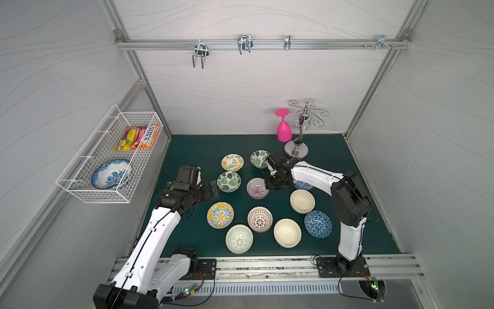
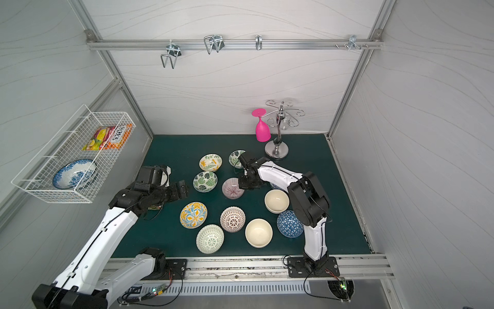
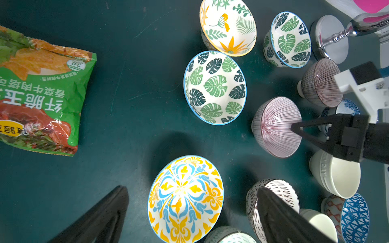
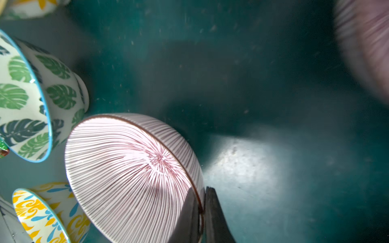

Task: Stack the bowls
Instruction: Pick up the bowl from the center of the board, then place the bowl at the center of the board.

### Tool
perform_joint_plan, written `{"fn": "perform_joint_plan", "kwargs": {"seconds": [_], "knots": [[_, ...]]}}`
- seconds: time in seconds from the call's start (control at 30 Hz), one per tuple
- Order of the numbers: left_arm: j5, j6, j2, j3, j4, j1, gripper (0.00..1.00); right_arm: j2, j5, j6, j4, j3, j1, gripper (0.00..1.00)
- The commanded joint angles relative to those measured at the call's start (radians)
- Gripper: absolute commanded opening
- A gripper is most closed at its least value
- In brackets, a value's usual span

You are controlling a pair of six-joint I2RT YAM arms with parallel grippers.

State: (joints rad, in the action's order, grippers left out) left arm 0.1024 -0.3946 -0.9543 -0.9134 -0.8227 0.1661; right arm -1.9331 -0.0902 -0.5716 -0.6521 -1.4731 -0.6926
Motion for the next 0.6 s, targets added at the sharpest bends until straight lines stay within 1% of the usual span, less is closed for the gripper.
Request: {"fn": "perform_joint_plan", "kwargs": {"seconds": [0.0, 0.27, 0.57], "knots": [[-0.016, 0.0, 0.025, -0.009, 0.005, 0.002, 1.0, -0.02, 0.024, 0.036, -0.036, -0.097, 0.012, 0.0], [-0.003, 0.002, 0.019, -0.006, 0.009, 0.001, 1.0, -0.136, 0.057, 0.047, -0.086, -0.246, 0.011, 0.0], [0.016, 0.0, 0.006, -0.005, 0.014, 0.002, 1.0, -0.227, 0.073, 0.046, -0.1, -0.32, -0.006, 0.0]]}}
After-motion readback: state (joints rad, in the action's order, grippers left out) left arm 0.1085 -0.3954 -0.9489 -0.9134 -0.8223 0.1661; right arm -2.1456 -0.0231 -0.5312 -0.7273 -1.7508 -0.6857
